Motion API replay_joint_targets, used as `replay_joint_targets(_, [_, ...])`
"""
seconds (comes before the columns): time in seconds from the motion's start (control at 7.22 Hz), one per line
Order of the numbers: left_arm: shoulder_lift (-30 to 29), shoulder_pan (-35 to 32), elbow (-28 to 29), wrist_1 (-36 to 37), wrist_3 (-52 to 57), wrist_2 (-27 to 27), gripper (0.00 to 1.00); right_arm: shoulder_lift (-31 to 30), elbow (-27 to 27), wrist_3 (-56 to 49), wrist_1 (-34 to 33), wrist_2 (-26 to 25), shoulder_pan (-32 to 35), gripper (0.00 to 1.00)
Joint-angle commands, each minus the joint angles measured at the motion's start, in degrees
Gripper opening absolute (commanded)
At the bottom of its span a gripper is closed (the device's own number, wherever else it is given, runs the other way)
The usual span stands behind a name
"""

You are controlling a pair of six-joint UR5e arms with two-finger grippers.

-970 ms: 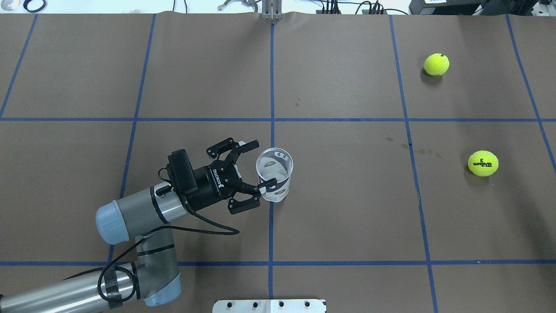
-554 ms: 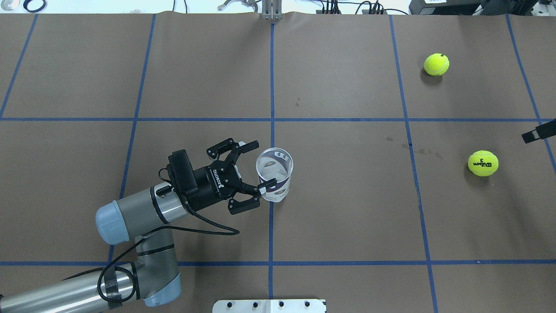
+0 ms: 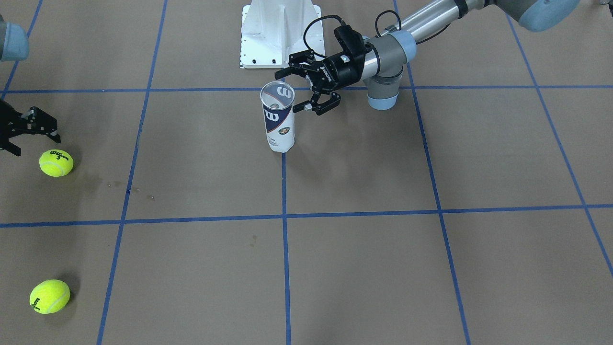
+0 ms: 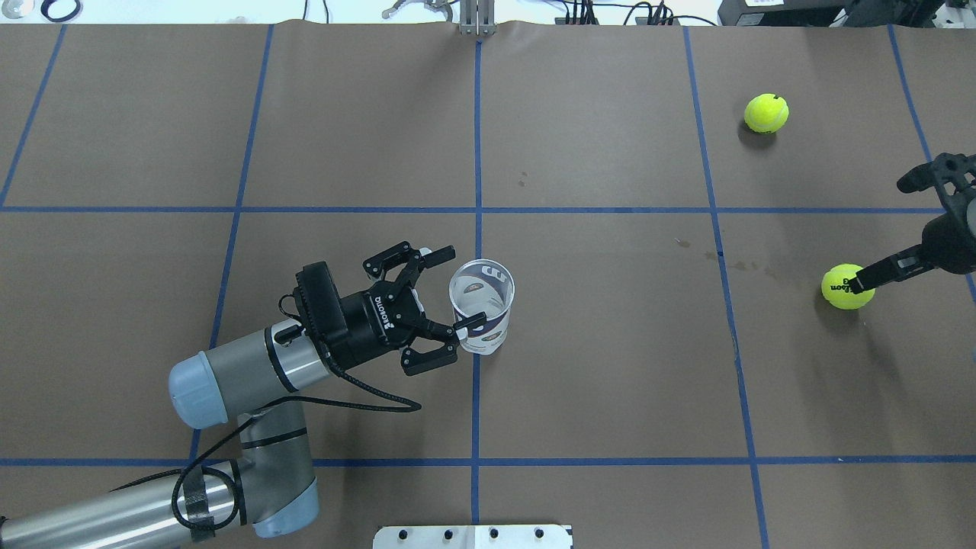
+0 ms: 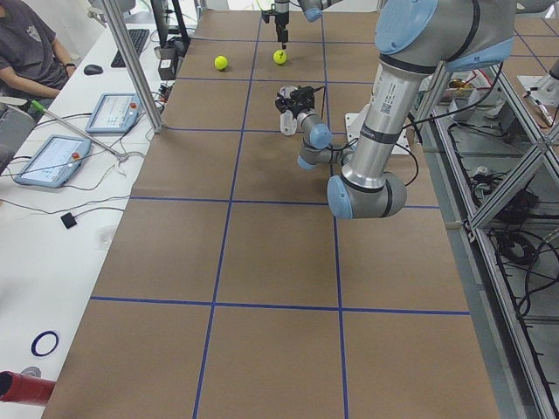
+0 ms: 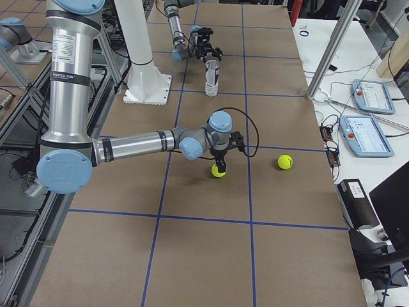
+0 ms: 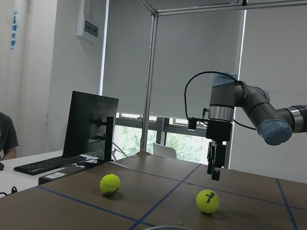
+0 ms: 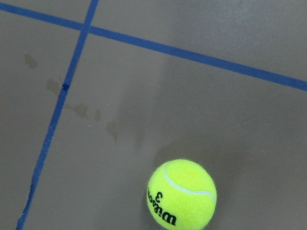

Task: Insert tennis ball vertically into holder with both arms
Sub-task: 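Reach the right gripper down and grasp the nearer yellow tennis ball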

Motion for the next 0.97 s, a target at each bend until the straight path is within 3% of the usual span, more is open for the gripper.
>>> replay_joint_targets(0.0, [-0.04, 0.02, 0.0, 0.0, -0.01, 0.01, 0.99, 0.1, -2.15, 0.2, 0.19, -4.41, -4.12, 0.99])
replay_joint_targets(0.42, [0.13, 0.02, 0.08, 0.0, 0.07, 0.01, 0.99, 3.25, -5.3, 0.29, 0.11, -4.34, -4.14, 0.98])
replay_joint_targets(0.55, [0.22, 0.02, 0.08, -0.09, 0.08, 0.01, 0.99, 3.78, -5.49, 0.2, 0.11, -4.17, -4.14, 0.53])
replay_joint_targets(0.69, [0.22, 0.02, 0.08, -0.17, -0.01, 0.01, 0.99, 3.79, -5.15, 0.2, 0.11, -3.91, -4.05, 0.01])
replay_joint_targets(0.83, [0.22, 0.02, 0.17, -0.09, -0.01, 0.01, 0.99, 3.7, -4.97, 0.12, 0.11, -3.64, -3.96, 0.0])
